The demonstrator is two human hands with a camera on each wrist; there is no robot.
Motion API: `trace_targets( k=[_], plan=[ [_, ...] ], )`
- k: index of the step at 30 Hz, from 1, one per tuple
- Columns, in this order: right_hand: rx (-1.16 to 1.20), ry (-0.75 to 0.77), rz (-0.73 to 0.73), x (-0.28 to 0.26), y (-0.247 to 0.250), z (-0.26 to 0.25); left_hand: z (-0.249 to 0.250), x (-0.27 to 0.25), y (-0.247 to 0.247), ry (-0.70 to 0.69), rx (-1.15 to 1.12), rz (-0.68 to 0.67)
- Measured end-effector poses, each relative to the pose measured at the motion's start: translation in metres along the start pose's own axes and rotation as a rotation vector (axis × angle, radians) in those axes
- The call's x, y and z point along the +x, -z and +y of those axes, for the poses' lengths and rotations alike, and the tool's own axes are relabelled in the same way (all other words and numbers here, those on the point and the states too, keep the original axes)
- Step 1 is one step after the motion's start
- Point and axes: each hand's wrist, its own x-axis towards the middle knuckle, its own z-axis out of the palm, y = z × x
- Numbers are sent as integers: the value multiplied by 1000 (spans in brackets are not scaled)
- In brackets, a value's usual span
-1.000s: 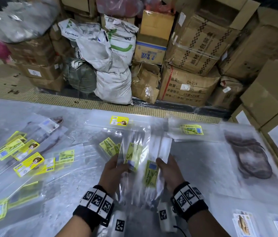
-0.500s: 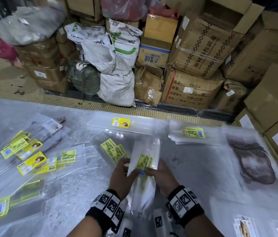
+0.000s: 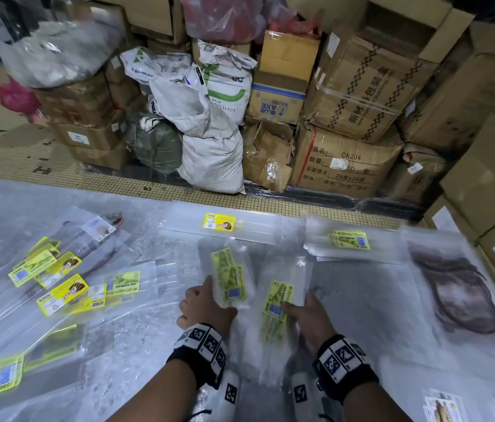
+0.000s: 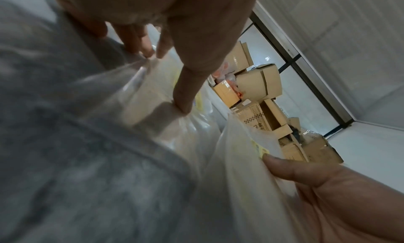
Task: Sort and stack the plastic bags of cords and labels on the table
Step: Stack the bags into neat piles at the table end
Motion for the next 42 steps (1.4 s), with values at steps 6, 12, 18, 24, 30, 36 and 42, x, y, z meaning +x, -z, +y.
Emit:
trace_targets(
  k=[6, 12, 18, 24, 30, 36, 42],
  plan=[
    [29, 43, 9, -2, 1, 7, -7, -6, 4, -90, -32, -55],
    [5, 82, 2, -2, 4, 15, -15, -8, 1, -129, 13, -36],
    [1, 111, -20, 0, 9, 19, -6, 4, 3, -121, -106, -91],
    [-13, 109, -18, 0, 9, 19, -6, 15, 1, -90, -199, -111],
    [0, 91, -11, 3, 9, 22, -14, 15, -9, -139, -272, -98],
    [19, 75, -24, 2, 10, 21, -22, 11, 3, -221, -691, -152],
    [34, 66, -57, 1, 7, 18, -36, 6, 21, -223, -976, -252]
  ],
)
